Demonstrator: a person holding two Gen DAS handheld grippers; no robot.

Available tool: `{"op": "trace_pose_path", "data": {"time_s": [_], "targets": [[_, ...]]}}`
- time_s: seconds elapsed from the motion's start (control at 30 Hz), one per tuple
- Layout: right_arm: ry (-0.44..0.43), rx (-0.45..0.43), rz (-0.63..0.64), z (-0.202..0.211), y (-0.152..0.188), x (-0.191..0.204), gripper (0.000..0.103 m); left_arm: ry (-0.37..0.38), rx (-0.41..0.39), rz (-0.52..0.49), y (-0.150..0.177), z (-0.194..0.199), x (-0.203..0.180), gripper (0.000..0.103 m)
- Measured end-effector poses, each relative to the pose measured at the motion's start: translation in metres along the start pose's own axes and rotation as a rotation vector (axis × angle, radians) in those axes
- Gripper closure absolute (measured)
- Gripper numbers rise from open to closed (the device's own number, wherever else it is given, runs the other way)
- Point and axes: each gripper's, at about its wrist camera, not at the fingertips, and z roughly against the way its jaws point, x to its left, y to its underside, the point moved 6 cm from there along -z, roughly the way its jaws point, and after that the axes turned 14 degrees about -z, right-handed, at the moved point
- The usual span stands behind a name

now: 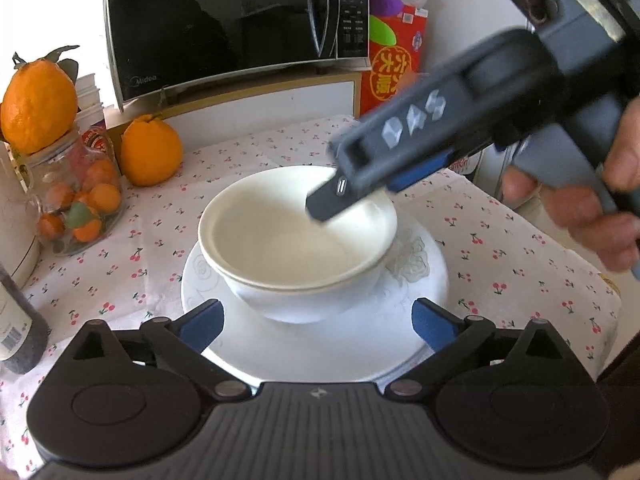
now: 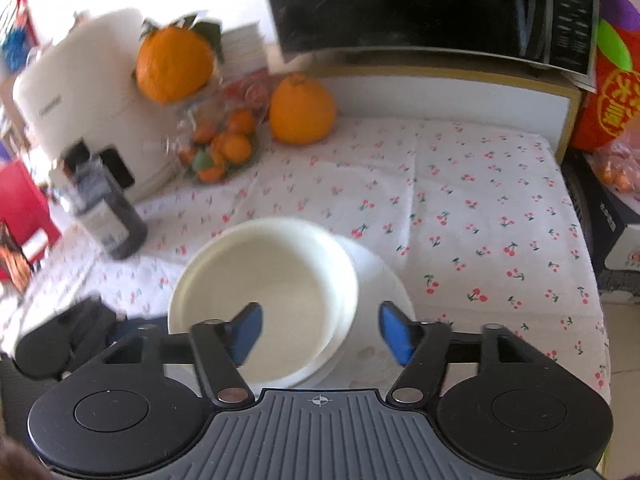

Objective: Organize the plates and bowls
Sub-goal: 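Carry the bowl stack with the right gripper and set it on the plates, then open the right gripper and withdraw it from the bowls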

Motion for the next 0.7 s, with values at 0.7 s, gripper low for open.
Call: {"op": "trace_pose_path", "data": {"time_s": [0.7], "targets": [[0.155,0.032,-0.231,0.075,0.037,-0.041,0.007,-0.126,0.184,0.272,0.009,0.062,0.017,0.0]]}}
